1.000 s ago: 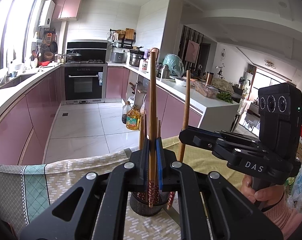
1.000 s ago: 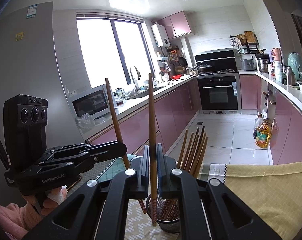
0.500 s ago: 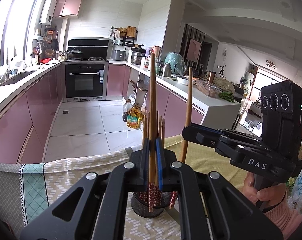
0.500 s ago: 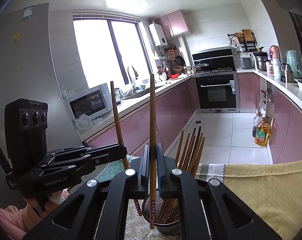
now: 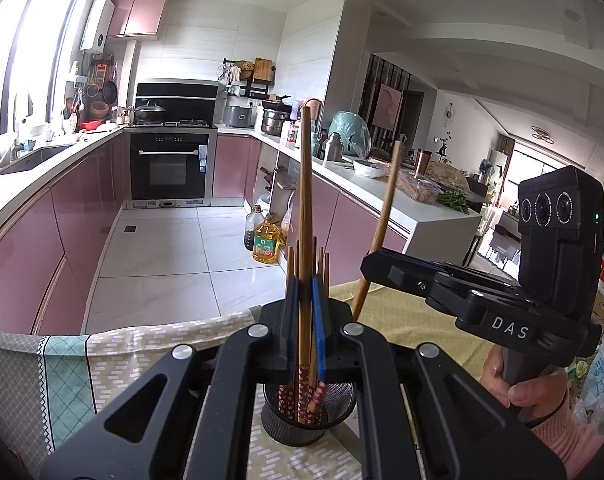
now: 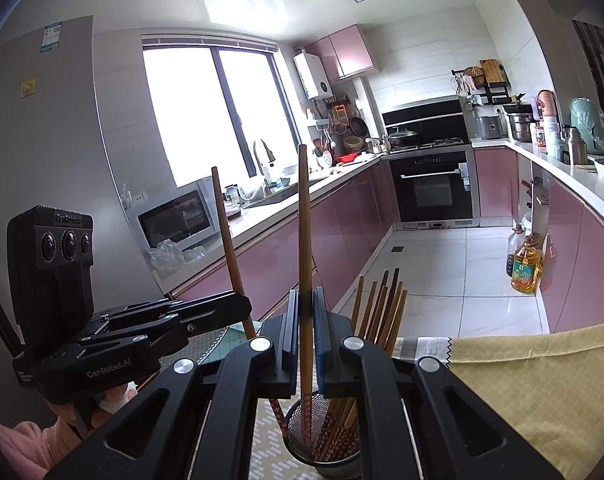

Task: Organize utensils
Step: 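Lower both upright chopsticks slowly into the mesh cup, then open both grippers to release the chopsticks into the mesh cup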

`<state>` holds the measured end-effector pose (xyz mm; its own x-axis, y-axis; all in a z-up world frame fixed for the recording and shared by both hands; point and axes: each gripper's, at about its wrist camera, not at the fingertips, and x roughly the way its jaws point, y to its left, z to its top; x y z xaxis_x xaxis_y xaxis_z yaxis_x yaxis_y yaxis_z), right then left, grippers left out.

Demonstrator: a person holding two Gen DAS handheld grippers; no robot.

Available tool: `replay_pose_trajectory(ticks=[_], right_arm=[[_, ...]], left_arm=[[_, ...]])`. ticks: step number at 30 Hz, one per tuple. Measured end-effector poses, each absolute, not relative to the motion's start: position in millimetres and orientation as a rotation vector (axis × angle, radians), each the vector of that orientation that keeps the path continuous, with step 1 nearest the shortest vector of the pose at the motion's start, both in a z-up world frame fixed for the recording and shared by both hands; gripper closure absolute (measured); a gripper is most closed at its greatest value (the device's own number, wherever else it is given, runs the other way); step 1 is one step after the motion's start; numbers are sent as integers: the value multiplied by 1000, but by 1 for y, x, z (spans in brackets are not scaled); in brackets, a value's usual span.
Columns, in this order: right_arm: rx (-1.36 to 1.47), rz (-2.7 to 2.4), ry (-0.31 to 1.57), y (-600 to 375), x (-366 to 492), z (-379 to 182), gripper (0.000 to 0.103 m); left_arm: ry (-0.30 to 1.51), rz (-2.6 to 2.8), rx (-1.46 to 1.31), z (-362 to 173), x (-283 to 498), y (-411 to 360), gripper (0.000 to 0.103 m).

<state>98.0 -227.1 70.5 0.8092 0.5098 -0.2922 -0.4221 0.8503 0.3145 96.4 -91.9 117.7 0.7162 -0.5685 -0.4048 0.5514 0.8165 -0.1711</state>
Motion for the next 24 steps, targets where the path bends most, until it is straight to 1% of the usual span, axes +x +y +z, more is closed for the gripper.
replay_pose_trajectory(ticks=[24], right_arm=[[235, 490, 485, -229, 112, 36, 97]], left_arm=[[512, -624, -23, 99, 113, -92, 96]])
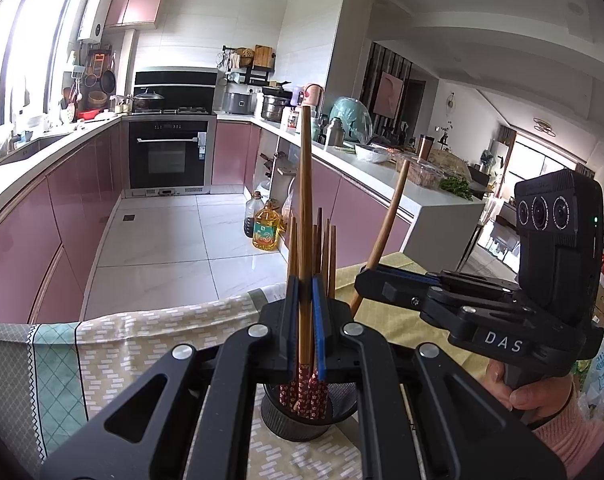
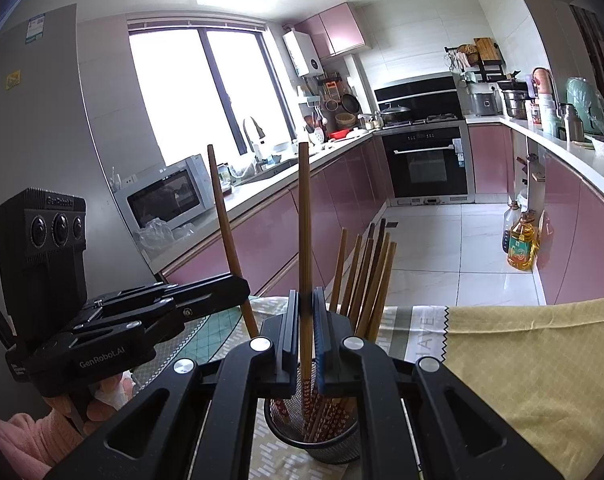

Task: Organize utensils
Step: 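Open both grippers to release the chopsticks into the mesh cup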

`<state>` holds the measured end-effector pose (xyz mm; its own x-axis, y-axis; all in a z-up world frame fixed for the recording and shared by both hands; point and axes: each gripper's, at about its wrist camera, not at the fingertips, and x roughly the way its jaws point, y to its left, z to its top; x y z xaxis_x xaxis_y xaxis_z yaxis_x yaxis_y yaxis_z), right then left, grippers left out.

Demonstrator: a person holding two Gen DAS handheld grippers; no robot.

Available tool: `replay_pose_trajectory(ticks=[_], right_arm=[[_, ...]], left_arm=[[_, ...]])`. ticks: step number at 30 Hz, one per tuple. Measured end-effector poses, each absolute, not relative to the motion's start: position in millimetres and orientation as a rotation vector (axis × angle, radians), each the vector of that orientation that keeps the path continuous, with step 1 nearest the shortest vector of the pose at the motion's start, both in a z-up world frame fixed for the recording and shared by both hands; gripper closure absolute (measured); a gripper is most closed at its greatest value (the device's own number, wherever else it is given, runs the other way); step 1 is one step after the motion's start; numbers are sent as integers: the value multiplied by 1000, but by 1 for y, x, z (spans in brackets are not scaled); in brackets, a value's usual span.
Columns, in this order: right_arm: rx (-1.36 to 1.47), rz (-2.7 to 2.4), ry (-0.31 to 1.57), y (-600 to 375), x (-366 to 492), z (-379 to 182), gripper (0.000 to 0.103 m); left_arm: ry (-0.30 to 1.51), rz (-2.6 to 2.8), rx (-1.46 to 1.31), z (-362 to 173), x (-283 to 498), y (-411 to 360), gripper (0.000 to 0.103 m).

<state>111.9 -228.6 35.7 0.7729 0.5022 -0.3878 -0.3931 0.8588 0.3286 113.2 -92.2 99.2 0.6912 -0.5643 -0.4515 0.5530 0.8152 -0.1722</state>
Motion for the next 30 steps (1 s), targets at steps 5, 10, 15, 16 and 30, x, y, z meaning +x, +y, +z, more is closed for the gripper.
replay_pose_trajectory(ticks=[5, 10, 15, 16, 30], right_arm=[[227, 495, 541, -222, 116, 21, 97], [237, 500, 584, -223, 121, 7, 97], [244, 486, 598, -225, 126, 3, 96], [245, 481, 601, -226, 126, 2, 96], [249, 440, 575, -237, 115, 0, 76]], left_arm=[[562, -642, 16, 89, 123, -99, 96], [606, -635, 49, 74, 133, -104, 96], [640, -621, 51, 63, 146, -103, 95], [646, -617, 51, 61, 148, -104, 95], [654, -580, 21, 29, 152, -88, 73]])
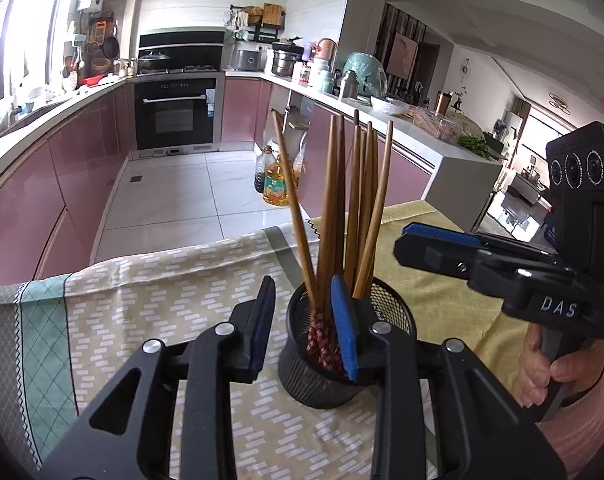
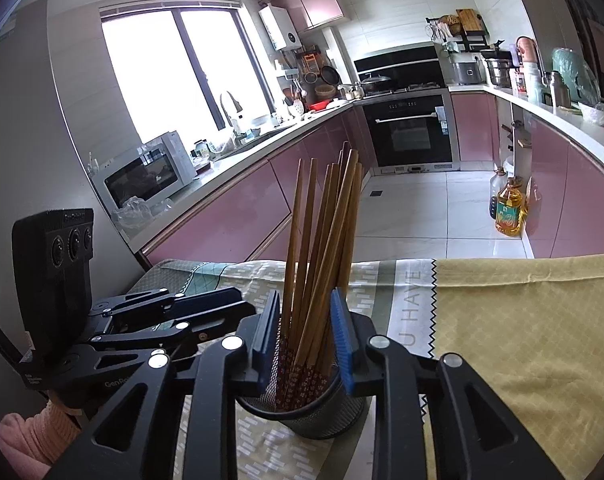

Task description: Organize utensils

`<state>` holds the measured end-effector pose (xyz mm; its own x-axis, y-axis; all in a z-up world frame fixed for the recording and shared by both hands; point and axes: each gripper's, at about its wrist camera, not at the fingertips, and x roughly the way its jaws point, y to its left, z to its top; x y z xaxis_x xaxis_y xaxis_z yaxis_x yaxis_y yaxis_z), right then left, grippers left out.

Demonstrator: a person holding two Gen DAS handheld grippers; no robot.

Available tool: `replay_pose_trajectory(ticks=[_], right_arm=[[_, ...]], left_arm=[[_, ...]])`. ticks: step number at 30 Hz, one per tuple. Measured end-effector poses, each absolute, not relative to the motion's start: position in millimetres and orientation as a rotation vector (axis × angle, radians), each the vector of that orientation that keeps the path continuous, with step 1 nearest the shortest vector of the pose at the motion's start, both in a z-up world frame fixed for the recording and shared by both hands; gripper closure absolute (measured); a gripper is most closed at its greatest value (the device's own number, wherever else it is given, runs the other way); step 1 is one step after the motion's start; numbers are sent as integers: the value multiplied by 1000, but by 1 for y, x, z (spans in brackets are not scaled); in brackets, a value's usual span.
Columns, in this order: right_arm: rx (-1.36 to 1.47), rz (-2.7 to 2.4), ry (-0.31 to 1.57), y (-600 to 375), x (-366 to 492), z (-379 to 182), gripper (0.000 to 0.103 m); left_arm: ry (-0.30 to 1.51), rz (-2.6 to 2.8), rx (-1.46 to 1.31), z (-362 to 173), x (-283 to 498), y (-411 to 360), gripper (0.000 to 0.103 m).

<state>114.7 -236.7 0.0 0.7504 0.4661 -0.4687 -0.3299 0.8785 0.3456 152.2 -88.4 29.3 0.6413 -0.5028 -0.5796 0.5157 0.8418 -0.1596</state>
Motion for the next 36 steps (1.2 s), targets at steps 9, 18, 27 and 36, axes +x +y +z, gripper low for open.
replay_pose_trajectory(ticks=[9, 18, 27, 36], right_arm=[[236, 405, 553, -232, 91, -11, 49], [134, 325, 464, -208, 49, -18, 11], [83, 250, 358, -195, 17, -23, 7], [78, 206, 306, -190, -1, -20, 7]], left_arm=[[559, -498, 21, 25, 114, -61, 44], [434, -383, 11, 26, 66, -33, 6], [383, -251, 19, 24, 34, -17, 6], [299, -173, 25, 30, 1, -7, 6]])
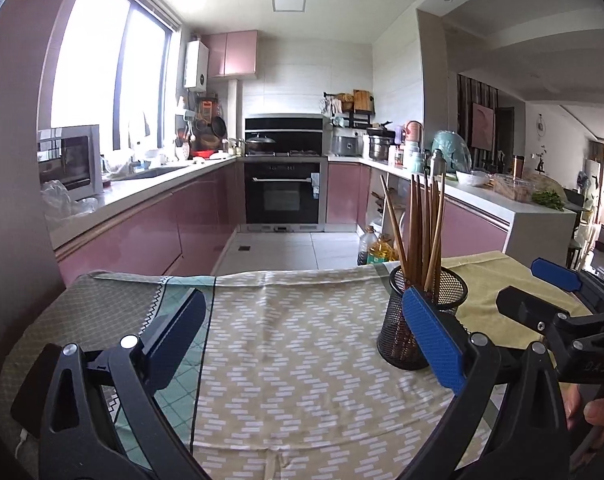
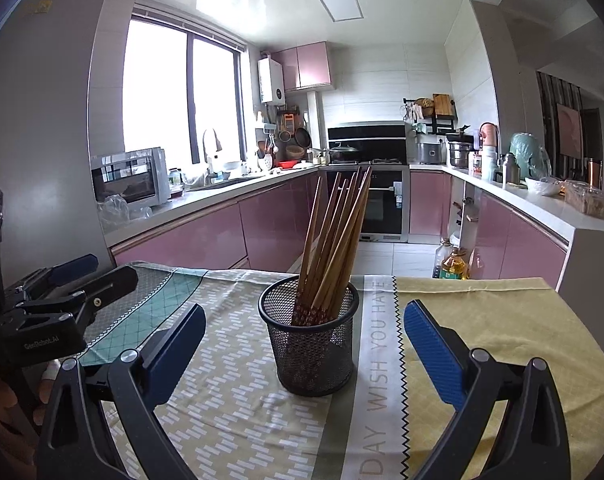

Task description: Organize utensils

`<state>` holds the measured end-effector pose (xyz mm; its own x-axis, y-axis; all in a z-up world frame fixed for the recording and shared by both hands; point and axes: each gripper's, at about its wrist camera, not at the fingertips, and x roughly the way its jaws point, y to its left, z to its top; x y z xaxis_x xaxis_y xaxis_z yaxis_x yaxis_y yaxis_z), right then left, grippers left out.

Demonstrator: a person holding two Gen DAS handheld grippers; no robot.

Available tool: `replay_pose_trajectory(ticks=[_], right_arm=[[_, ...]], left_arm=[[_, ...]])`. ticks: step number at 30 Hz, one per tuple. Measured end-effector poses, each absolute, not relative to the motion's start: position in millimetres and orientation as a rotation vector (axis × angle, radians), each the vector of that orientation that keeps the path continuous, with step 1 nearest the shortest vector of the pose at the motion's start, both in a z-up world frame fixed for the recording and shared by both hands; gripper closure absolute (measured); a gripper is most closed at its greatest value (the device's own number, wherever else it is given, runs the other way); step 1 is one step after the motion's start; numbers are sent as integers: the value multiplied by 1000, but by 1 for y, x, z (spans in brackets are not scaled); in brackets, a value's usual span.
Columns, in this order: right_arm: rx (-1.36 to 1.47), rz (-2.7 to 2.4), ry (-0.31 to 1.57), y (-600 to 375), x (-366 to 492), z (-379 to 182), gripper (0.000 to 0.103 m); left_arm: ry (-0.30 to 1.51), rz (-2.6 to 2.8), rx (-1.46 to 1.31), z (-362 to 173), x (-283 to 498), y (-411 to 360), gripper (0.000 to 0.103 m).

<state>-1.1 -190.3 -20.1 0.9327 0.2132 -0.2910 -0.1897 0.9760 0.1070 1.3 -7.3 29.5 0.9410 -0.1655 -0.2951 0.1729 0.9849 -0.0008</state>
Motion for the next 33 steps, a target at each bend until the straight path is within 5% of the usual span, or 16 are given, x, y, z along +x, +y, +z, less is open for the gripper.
replay_pose_trajectory(ticks=[33], right_arm=[[35, 160, 229, -172, -26, -19, 7]], left_arm=[[189, -101, 41, 40, -46, -1, 6]])
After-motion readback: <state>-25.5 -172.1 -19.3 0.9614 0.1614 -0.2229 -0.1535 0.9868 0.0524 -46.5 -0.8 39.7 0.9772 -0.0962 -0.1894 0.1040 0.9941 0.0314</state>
